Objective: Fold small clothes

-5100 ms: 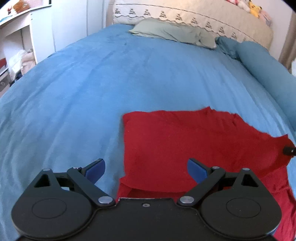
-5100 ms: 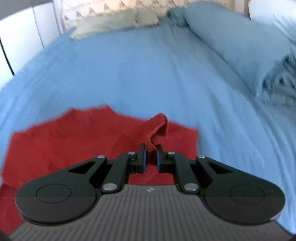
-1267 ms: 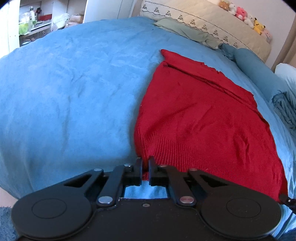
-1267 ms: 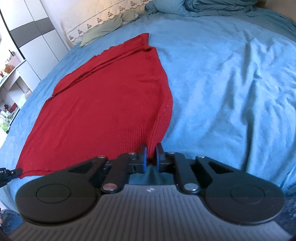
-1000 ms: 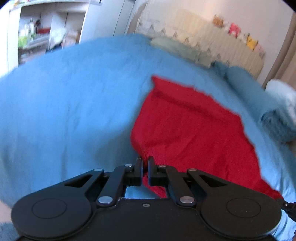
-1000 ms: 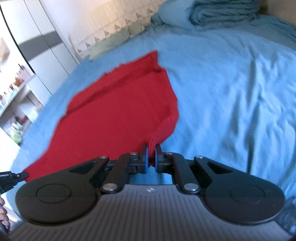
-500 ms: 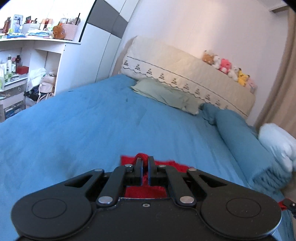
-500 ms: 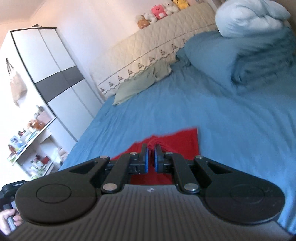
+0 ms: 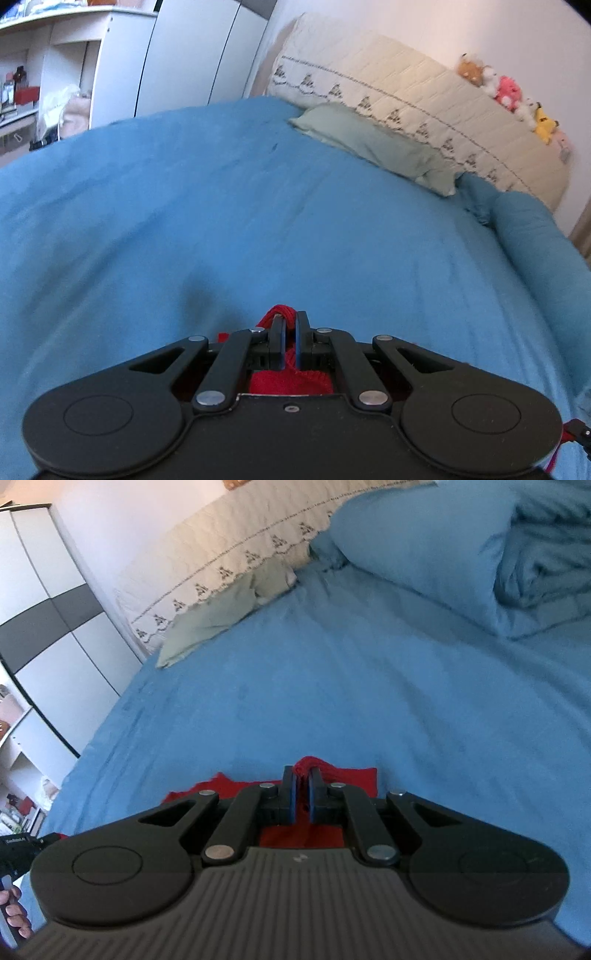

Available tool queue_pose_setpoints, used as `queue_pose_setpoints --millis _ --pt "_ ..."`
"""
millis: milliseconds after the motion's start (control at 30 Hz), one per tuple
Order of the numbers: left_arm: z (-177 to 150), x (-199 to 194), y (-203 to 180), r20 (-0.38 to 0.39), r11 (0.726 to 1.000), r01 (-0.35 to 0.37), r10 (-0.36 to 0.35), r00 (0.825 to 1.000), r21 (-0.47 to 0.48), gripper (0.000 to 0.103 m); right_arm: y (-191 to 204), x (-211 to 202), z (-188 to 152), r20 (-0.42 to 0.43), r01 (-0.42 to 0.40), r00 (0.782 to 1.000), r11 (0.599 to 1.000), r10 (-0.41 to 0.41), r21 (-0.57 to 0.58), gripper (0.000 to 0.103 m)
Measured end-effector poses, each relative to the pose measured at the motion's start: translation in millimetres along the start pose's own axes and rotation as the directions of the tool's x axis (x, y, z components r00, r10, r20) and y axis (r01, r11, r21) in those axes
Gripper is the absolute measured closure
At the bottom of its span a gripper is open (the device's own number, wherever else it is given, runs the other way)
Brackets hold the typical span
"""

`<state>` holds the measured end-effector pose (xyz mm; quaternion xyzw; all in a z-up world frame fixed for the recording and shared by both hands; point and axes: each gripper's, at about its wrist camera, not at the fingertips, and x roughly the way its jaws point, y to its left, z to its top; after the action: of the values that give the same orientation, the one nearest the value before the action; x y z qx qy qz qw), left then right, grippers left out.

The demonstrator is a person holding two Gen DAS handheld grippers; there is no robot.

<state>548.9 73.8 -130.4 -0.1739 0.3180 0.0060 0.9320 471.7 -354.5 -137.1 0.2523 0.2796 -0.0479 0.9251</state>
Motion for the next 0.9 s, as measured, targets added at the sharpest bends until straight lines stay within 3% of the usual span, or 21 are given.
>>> queue_pose_setpoints --millis 200,300,333,367,400,433,533,600,667,767,900 --pt "4 29 -6 -0.016 0.999 -0.042 0.043 0.999 0.031 0.098 -2 41 2 0.002 0.029 1.0 0.998 -0.028 -0.053 0.081" --pt "0 32 -10 -0.004 0.996 -0.065 0.066 0.998 0.064 0.087 8 51 -2 0.005 0.06 0.998 0.989 -0.06 -0.134 0.076" --pt "0 33 -14 0.015 0.994 -0.078 0.077 0.997 0.081 0.06 12 50 -2 0.022 0.071 0.997 0.985 -0.068 -0.158 0.062" --pt "0 29 -16 0.035 0.991 -0.091 0.088 0.996 0.103 0.041 15 46 -2 0.038 0.075 0.997 0.982 -0.069 -0.175 0.03" --pt "0 21 -18 0.06 0.987 -0.102 0.095 0.994 0.126 0.01 18 40 -1 0.06 0.075 0.996 0.979 -0.065 -0.187 0.016" --pt "-1 13 -19 0.086 0.984 -0.106 0.094 0.992 0.146 0.002 22 30 -2 0.103 0.077 0.993 0.976 -0.057 -0.201 0.0" --pt "-5 -22 -25 0.144 0.97 -0.063 0.03 0.989 0.235 0.0 31 5 -5 0.16 0.051 0.987 0.969 -0.012 -0.24 0.0" --pt "-18 -37 -31 0.112 0.951 -0.026 -0.01 0.994 0.309 0.0 36 -8 -14 0.137 0.012 0.99 0.964 0.025 -0.265 0.0" --pt "-42 -40 -39 0.032 0.911 0.015 -0.031 0.999 0.411 0.0 39 -15 -31 0.109 -0.031 0.992 0.954 0.066 -0.3 0.0" --pt "-83 -37 -39 -0.052 0.857 0.03 -0.003 0.999 0.514 0.0 40 -10 -61 0.021 -0.064 0.997 0.94 0.075 -0.334 0.0" --pt "-116 -28 -31 -0.122 0.839 0.024 0.05 0.991 0.543 0.0 40 4 -89 -0.046 -0.034 0.999 0.93 0.019 -0.366 0.0"
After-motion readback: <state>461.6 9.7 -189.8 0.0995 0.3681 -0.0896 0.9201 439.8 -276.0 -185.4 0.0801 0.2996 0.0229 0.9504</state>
